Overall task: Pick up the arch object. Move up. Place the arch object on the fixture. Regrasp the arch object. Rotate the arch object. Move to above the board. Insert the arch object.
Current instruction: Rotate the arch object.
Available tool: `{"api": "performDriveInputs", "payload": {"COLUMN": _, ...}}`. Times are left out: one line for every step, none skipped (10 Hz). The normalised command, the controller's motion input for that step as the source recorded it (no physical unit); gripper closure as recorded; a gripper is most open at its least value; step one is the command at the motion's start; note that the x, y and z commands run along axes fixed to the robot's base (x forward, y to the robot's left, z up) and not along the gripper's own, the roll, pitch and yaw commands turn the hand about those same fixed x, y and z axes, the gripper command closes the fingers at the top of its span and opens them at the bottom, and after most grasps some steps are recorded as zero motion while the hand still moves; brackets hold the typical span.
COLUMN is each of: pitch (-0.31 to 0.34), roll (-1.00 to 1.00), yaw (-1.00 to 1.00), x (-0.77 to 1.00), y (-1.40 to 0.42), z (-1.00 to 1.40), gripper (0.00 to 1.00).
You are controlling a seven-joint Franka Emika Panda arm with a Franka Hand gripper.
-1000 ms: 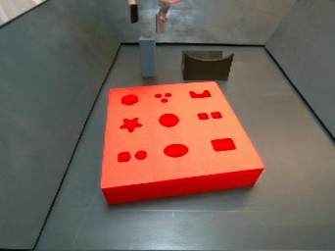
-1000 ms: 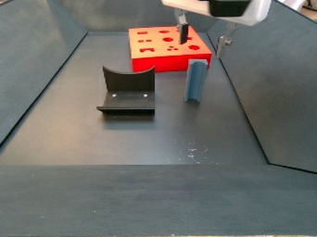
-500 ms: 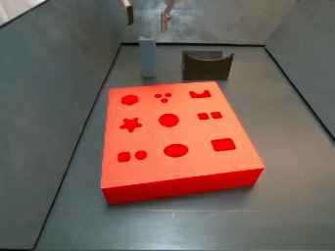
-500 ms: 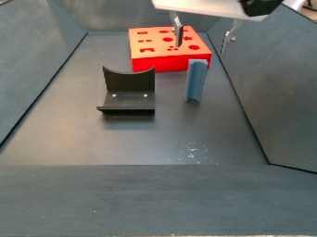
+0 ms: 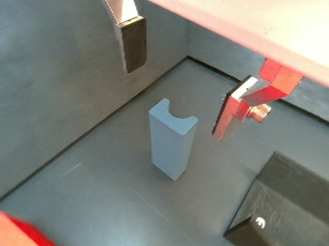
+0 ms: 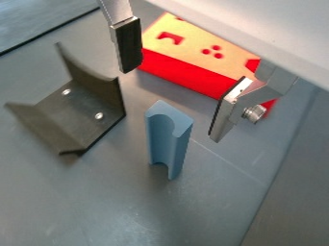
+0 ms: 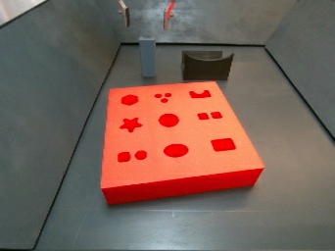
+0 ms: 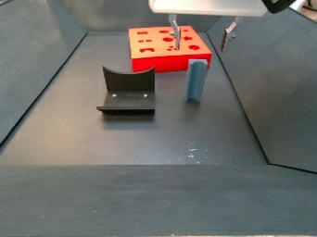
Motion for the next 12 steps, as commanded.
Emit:
{"api": "performDriveInputs", "payload": {"pitch": 0.021, "roll": -0.08, "yaw": 0.36, "x": 0.04, "y": 0.00, "z": -0.03, "gripper": 0.00}}
{"api": "performDriveInputs", "payload": {"pitch": 0.020, "roll": -0.07, "yaw": 0.19, "x": 0.00, "y": 0.00, "z": -1.00, "gripper": 0.00}}
{"api": "performDriveInputs", "payload": {"pitch": 0.017, "roll": -0.07, "yaw": 0.14, "x": 0.00, "y": 0.00, "z": -1.00, "gripper": 0.00}}
{"api": "performDriveInputs", "payload": {"pitch": -0.015, "roll": -0.04, "yaw": 0.09, "x": 0.02, "y": 0.01, "z": -1.00, "gripper": 0.00}}
{"api": "performDriveInputs", "payload": {"pitch": -0.023, "roll": -0.01, "yaw": 0.07, "x": 0.03, "y": 0.01, "z": -1.00, "gripper": 0.00}}
{"api": "performDriveInputs", "payload": {"pitch": -0.028, "roll": 0.04, "yaw": 0.05, "x": 0.03, "y": 0.01, "z": -0.83, "gripper": 0.00}}
{"api": "performDriveInputs", "payload": {"pitch": -0.029, "roll": 0.06, "yaw": 0.04, "x": 0.03, "y": 0.01, "z": -0.75, "gripper": 0.00}}
{"api": "performDriveInputs", "payload": {"pitch": -0.029, "roll": 0.10, "yaw": 0.02, "x": 0.04, "y": 0.01, "z": -0.55, "gripper": 0.00}}
{"api": "performDriveInputs", "payload": {"pitch": -0.027, "roll": 0.12, "yaw": 0.02, "x": 0.04, "y": 0.00, "z": -0.49, "gripper": 0.00}}
{"api": "performDriveInputs", "payload": {"pitch": -0.022, "roll": 0.14, "yaw": 0.02, "x": 0.04, "y": 0.00, "z": -0.36, "gripper": 0.00}}
{"api": "performDriveInputs", "payload": {"pitch": -0.021, "roll": 0.15, "yaw": 0.02, "x": 0.05, "y": 0.00, "z": -0.28, "gripper": 0.00}}
{"api": "performDriveInputs", "payload": {"pitch": -0.022, "roll": 0.17, "yaw": 0.02, "x": 0.05, "y": 0.00, "z": -0.18, "gripper": 0.00}}
